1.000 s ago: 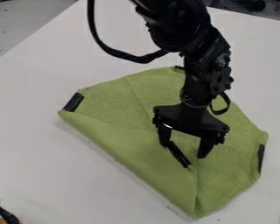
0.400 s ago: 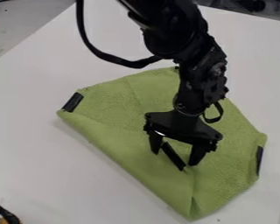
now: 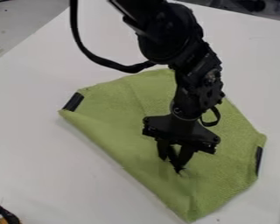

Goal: Move the cloth to the left of the table

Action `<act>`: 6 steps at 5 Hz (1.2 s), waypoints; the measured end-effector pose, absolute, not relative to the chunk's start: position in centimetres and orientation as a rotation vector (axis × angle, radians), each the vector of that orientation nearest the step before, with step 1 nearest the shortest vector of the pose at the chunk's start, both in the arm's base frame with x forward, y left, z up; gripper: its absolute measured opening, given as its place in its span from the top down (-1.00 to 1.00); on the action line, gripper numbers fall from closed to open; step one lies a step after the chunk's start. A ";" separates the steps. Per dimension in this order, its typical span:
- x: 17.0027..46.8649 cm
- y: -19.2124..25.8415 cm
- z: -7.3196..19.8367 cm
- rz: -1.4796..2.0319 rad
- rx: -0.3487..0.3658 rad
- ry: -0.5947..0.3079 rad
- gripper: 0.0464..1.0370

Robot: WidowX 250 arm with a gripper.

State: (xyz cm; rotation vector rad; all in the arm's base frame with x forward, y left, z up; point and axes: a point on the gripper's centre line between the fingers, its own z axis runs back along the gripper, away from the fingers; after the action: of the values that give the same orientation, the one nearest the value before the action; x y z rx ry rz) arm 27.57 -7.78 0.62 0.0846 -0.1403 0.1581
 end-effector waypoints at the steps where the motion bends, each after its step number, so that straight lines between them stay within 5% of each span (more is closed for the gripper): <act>1: 27.5 -7.7 0.6 0.165 0.085 -0.149 0.72; 2: 27.5 -7.4 1.6 0.175 0.087 -0.180 0.92; 4: 25.5 -4.9 5.8 0.279 0.083 -0.331 0.95; 5: 22.6 -3.4 5.5 0.381 0.058 -0.374 0.87; 6: 21.2 -2.4 4.1 0.420 0.021 -0.366 0.55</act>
State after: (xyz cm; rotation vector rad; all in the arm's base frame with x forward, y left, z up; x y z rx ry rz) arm 21.18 -2.36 4.07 0.0214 -0.3663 0.4199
